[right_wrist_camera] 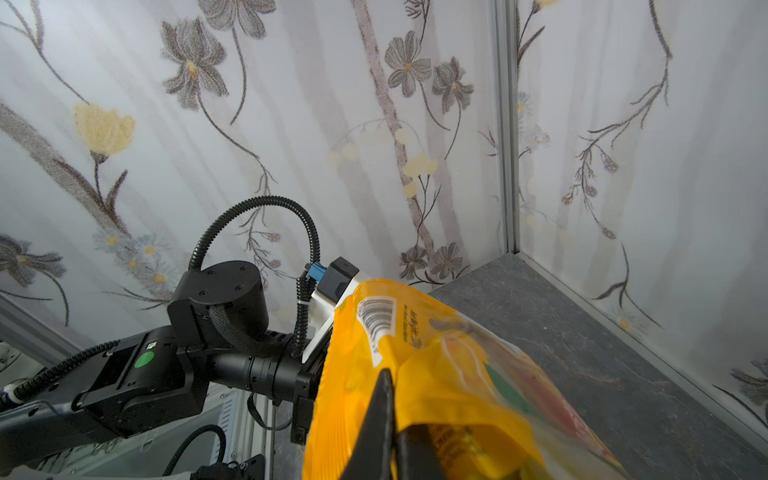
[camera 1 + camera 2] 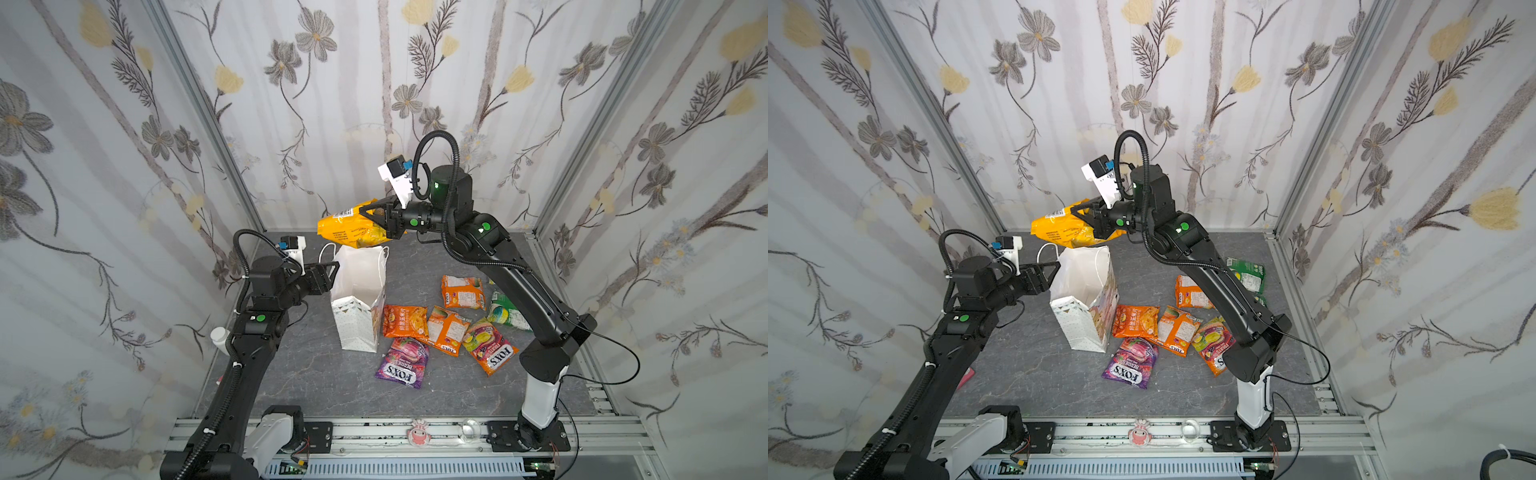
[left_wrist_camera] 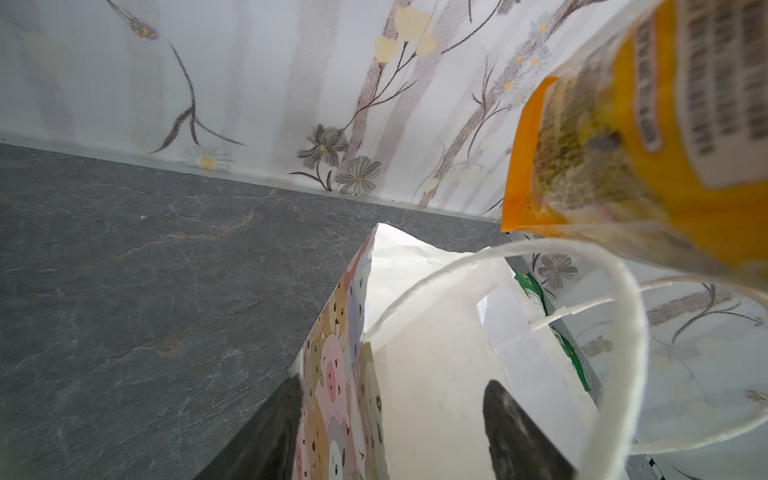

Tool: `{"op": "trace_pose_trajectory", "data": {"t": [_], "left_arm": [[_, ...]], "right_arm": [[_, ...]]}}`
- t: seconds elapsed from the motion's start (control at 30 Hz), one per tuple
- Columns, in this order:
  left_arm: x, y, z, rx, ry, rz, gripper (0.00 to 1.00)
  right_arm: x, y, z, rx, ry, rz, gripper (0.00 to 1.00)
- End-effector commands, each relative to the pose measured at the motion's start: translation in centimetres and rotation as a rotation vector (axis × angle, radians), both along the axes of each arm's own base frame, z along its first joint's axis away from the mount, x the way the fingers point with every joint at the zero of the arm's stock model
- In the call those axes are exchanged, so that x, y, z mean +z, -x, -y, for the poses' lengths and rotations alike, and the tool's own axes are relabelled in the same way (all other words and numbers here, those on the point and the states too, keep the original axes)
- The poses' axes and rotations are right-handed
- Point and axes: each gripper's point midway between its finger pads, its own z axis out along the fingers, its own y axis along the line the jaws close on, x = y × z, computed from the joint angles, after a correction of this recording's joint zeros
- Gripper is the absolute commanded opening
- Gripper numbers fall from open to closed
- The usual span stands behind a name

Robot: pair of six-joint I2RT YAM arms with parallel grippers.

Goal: Place the snacks into the paper bag
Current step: 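Carry the yellow gummy bag over the paper bag opening with the right gripper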

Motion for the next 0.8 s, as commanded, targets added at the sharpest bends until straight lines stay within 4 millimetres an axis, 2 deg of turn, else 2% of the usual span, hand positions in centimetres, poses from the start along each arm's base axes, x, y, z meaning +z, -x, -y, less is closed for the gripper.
{"op": "trace_pose_trajectory", "data": {"t": [0.0, 0.13, 0.57, 0.77], "left_arm": [[0.7, -0.2, -0.2, 0.011, -0.001, 0.017, 0.69], [0.9, -0.2, -0.2, 0.013, -0.003, 0.021, 0.69], [0.8, -0.2, -0.2, 0.013, -0.002, 0.016, 0.69], [0.6, -0.2, -0.3, 0.019, -0.007, 0.01, 0.69]], "right_arm": [[1.7, 1.4, -0.5, 0.103, -0.028, 0.098, 0.0], [0.1, 1.6, -0.6, 0.122, 0.025, 0.087, 0.0], [-2.5, 1.6, 0.6, 0.079, 0.159, 0.1, 0.0], [-3.6, 2.3, 0.2, 0.064, 0.223, 0.127, 0.0]]}}
